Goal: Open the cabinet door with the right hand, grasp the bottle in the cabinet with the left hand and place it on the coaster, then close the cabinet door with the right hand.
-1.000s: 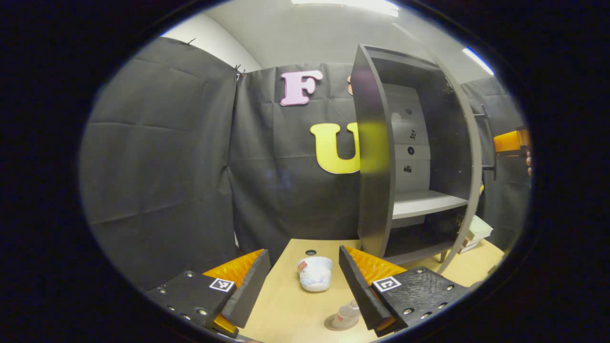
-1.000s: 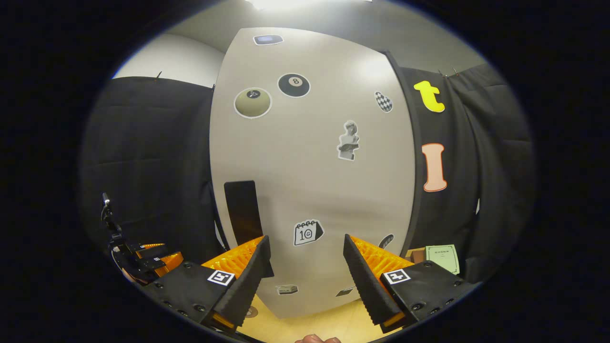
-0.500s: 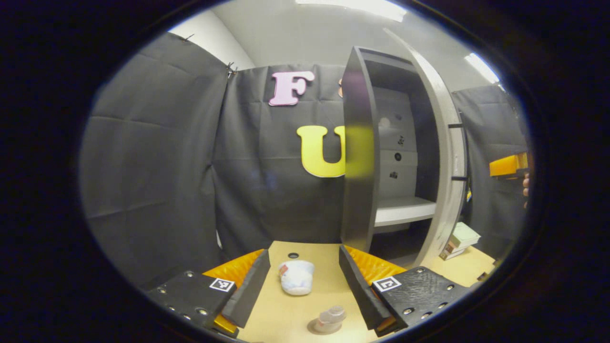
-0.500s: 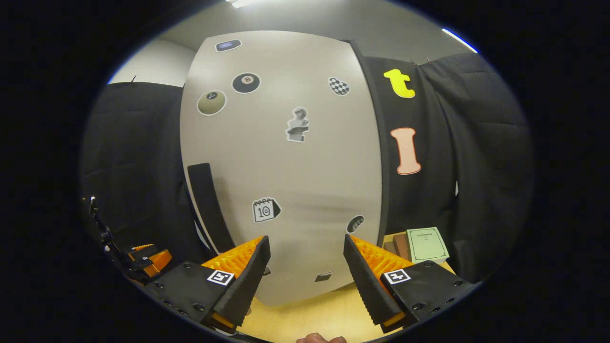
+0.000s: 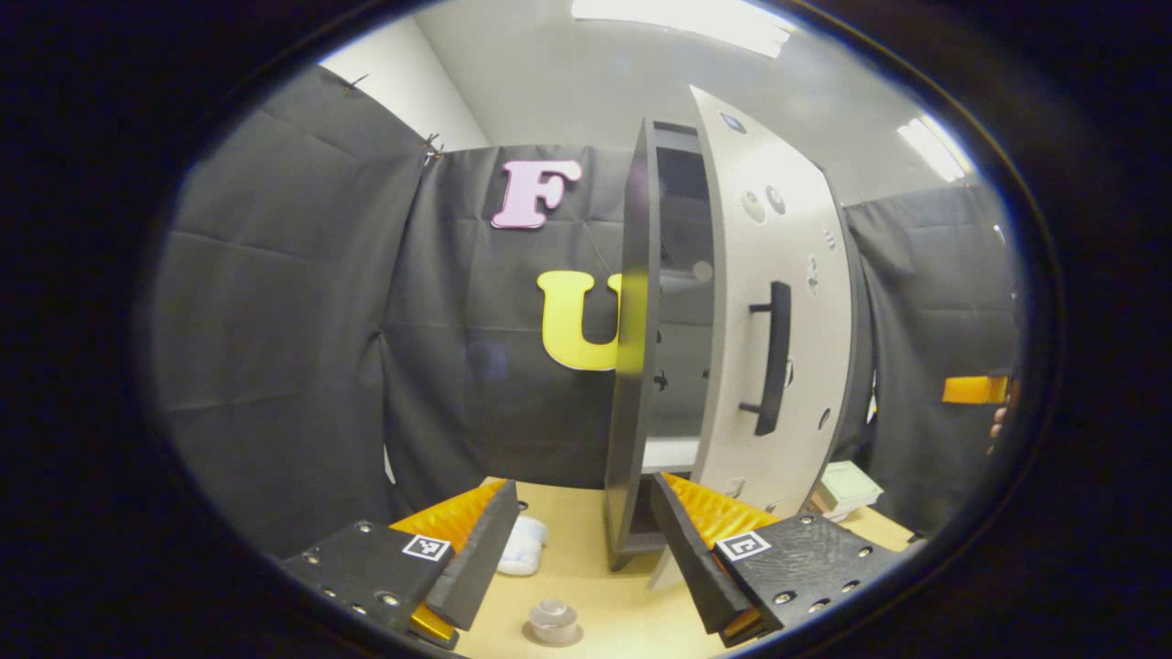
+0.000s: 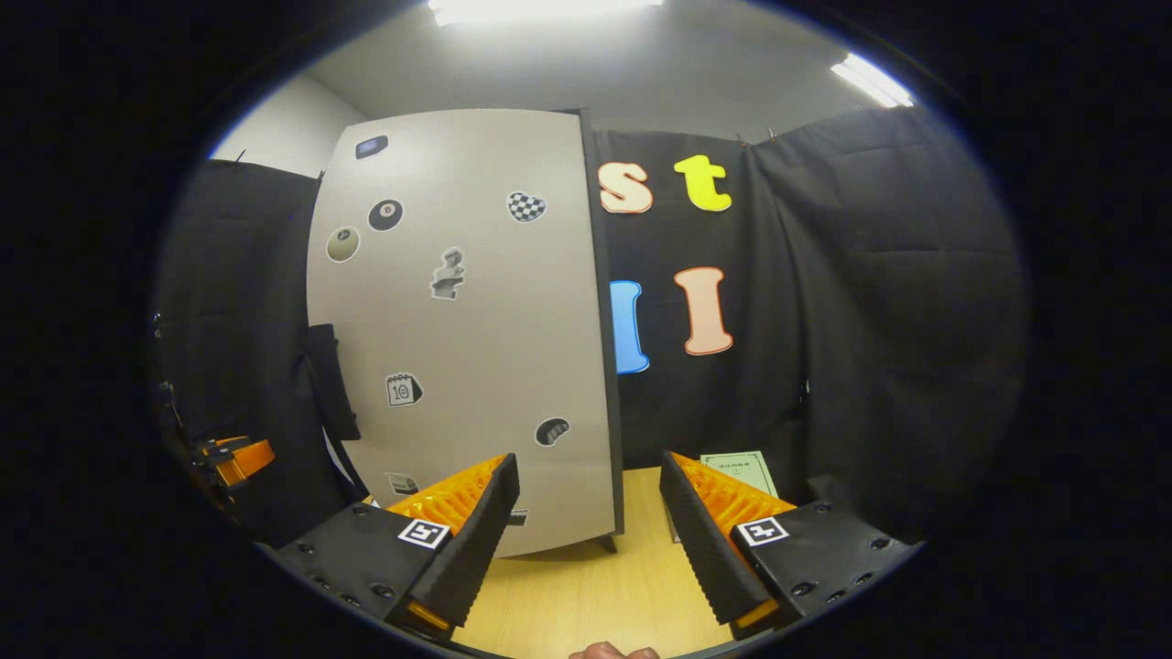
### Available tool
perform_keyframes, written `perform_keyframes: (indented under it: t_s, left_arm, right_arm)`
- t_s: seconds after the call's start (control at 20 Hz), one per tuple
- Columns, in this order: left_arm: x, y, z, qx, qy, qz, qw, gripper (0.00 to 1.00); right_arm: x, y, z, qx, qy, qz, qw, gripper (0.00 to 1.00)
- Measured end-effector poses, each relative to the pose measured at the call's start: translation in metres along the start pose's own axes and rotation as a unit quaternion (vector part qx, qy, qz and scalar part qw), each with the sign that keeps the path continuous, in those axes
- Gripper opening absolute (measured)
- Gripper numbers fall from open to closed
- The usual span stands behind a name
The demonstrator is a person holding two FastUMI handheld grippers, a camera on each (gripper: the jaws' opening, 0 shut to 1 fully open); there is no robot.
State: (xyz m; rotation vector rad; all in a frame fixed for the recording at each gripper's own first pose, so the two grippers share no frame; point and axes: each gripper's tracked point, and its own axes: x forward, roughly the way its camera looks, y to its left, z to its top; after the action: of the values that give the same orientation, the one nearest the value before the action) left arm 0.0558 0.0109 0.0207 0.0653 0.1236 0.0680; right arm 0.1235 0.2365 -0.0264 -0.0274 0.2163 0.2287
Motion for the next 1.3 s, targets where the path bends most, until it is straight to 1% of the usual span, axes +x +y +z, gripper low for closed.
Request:
perform_keyframes:
  t_s: [0.15, 0.3, 0.35, 0.4, 0.5, 0.6, 0.8, 1.05, 1.3]
  left_arm:
    - [-0.023, -0.017, 0.021, -0.008, -0.013, 0.012, 1.0, 0.88]
    - [-0.04, -0.047, 0.041, -0.008, -0.02, 0.004, 1.0, 0.88]
    - [-0.046, -0.056, 0.044, -0.012, -0.021, 0.0, 1.0, 0.89]
    - [-0.05, -0.067, 0.047, -0.019, -0.02, -0.002, 1.0, 0.88]
    - [-0.054, -0.083, 0.055, -0.036, -0.025, -0.007, 0.999, 0.88]
    - [-0.057, -0.094, 0.062, -0.042, -0.029, -0.006, 0.999, 0.88]
    - [-0.06, -0.108, 0.071, -0.026, -0.031, -0.013, 0.999, 0.87]
    - [-0.049, -0.122, 0.076, -0.026, -0.053, -0.035, 0.998, 0.88]
    - [-0.016, -0.116, 0.084, -0.07, -0.086, -0.049, 0.993, 0.89]
  right_arm:
    - [-0.008, -0.033, 0.007, 0.006, -0.009, 0.001, 1.0, 0.98]
    - [-0.015, -0.058, 0.016, -0.003, -0.026, 0.007, 1.0, 0.98]
    - [-0.016, -0.063, 0.018, -0.01, -0.031, 0.013, 0.999, 0.98]
    - [-0.018, -0.066, 0.019, -0.017, -0.034, 0.019, 0.999, 0.98]
    - [-0.023, -0.07, 0.022, -0.032, -0.043, 0.028, 0.998, 0.98]
    - [-0.026, -0.07, 0.021, -0.032, -0.042, 0.037, 0.998, 0.98]
    - [-0.023, -0.066, 0.027, -0.016, -0.051, 0.051, 0.997, 0.98]
    - [0.002, -0.063, 0.023, -0.024, -0.045, 0.056, 0.997, 0.98]
    - [0.032, -0.058, 0.03, -0.024, -0.048, 0.053, 0.997, 0.98]
